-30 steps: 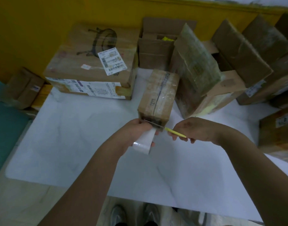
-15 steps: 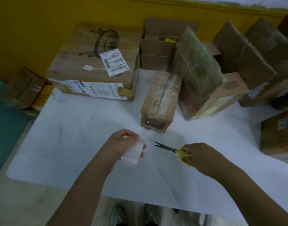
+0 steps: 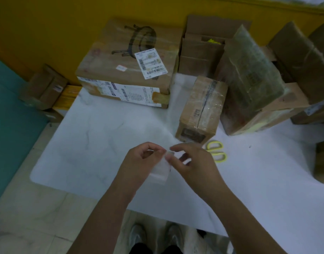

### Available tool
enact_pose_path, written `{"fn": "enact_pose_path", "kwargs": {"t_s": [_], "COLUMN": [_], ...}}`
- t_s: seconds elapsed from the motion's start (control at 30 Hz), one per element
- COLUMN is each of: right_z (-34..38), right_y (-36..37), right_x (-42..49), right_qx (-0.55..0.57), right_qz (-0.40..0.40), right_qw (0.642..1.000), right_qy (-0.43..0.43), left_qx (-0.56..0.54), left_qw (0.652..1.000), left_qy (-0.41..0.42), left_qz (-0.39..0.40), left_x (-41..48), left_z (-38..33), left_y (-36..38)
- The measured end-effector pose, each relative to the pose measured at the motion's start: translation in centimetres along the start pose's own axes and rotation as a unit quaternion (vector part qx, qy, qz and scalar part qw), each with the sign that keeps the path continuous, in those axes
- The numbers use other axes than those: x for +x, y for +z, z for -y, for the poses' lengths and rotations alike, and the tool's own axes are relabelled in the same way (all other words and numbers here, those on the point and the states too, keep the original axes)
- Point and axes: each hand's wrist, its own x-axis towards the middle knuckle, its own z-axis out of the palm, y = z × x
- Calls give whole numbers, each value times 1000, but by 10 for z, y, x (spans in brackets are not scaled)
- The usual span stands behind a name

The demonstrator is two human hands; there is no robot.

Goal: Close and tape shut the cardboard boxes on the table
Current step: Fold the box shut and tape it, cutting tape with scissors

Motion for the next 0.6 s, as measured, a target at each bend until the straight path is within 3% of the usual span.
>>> {"fn": "enact_pose_path", "kwargs": {"t_s": [0.13, 0.3, 0.43, 0.6], "right_z": [24, 54, 75, 96], "right_y": [32, 66, 95, 127], "right_x": [4, 0, -2, 0], "right_qx": [54, 30, -14, 56], "right_qz": [-27, -69, -46, 34], "right_qw": [998, 996, 999, 997], "right_qy": [25, 55, 7, 51], "left_qx": [8, 45, 53, 151], "left_qw": [1000, 998, 998, 983], "left_qy": [23, 36, 15, -1], "left_qz": [8, 10, -26, -107], "left_x": [-6, -14, -19, -40], "left_z": [2, 17, 33, 54], "left_y": [-24, -56, -86, -117]}}
